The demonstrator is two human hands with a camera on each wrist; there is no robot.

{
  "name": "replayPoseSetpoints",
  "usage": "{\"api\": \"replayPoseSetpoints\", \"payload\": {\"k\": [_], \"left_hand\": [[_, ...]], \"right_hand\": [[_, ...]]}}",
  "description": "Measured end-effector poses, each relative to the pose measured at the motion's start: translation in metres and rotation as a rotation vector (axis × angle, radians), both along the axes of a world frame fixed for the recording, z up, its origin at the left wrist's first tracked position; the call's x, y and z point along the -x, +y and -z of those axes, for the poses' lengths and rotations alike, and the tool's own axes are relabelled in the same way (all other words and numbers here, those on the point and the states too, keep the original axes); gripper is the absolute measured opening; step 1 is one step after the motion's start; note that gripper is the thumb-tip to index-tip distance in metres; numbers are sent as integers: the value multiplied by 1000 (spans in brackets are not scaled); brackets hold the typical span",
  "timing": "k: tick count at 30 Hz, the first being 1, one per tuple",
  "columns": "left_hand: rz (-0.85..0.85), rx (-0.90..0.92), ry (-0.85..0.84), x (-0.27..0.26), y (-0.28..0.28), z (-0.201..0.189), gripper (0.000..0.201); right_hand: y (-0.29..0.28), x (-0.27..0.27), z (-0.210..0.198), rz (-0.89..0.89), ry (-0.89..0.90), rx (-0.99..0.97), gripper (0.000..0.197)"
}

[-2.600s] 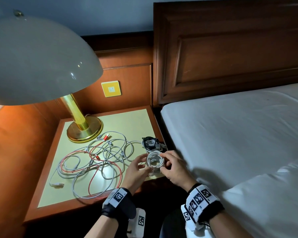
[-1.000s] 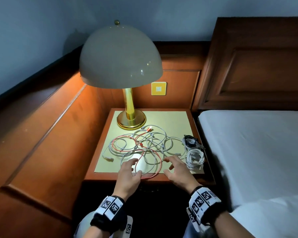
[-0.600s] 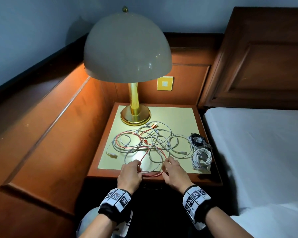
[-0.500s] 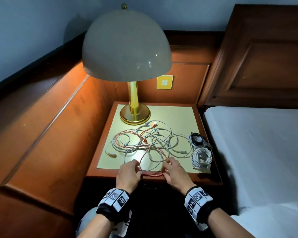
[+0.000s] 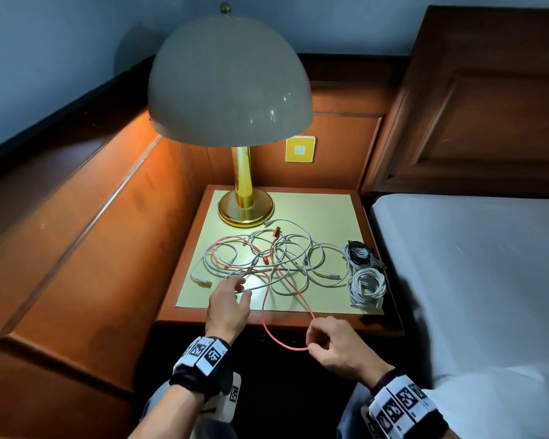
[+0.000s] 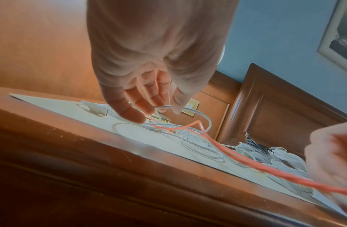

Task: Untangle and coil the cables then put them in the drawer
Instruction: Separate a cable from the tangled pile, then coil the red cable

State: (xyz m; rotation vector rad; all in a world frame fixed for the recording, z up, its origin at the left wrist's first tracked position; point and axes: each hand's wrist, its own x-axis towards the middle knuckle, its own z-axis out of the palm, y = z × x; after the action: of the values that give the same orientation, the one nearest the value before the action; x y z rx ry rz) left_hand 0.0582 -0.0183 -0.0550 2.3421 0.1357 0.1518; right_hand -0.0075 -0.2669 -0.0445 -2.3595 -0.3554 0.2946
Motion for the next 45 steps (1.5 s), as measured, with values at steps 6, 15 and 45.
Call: {"api": "replayPoseSetpoints", "payload": {"k": [6,15,45], "left_hand": [[-34,5,68,0,-3,3,27],[-37,-14,206,6,-3,1,29],[19,86,178,-6,-12,6,13]], "right_hand": [[-9,25,-21,-5,88,-90,7],[-29,42,-14,73,99,-64,36],[77,-39,7,374,13,278,23]]}}
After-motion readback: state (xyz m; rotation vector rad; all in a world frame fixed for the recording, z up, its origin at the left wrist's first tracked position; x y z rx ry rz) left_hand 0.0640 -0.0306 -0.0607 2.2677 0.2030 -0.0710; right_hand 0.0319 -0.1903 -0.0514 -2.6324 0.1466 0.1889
